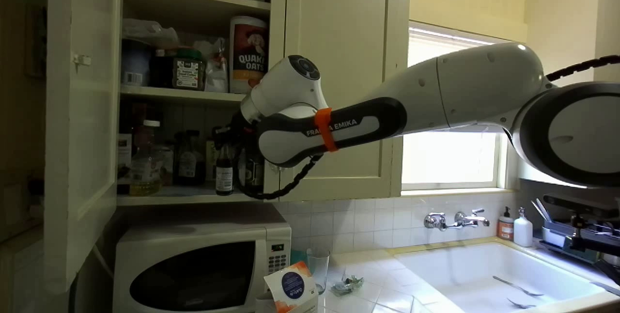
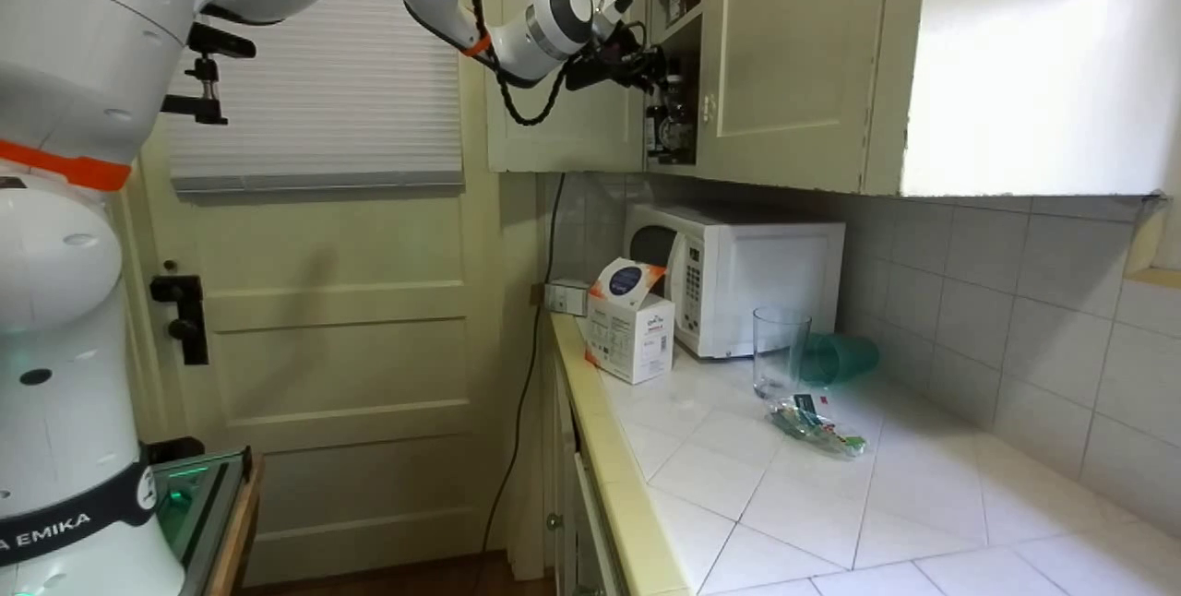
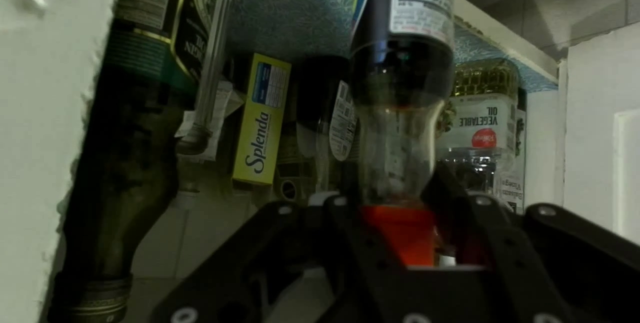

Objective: Put the soy sauce bottle on the bottom shelf.

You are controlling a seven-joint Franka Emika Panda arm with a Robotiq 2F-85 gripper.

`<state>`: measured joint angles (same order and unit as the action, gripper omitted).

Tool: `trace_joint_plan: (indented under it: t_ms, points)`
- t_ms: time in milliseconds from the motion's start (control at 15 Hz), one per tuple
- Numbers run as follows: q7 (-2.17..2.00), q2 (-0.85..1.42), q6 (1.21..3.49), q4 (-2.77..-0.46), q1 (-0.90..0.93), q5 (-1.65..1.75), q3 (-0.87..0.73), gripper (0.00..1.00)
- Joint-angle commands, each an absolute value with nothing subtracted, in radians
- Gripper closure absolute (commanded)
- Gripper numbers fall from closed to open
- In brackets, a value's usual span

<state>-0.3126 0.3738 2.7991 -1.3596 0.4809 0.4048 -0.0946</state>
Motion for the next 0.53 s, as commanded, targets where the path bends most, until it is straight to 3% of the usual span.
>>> trace_joint_plan:
  t_ms: [0, 467]
  points:
    - [-0.32, 0.453, 2.838, -1.271, 0.482, 0.411, -0.102, 0.87]
    - [-0.284, 0.617, 2.859, -1.033, 0.486, 0.417, -0.104, 0.87]
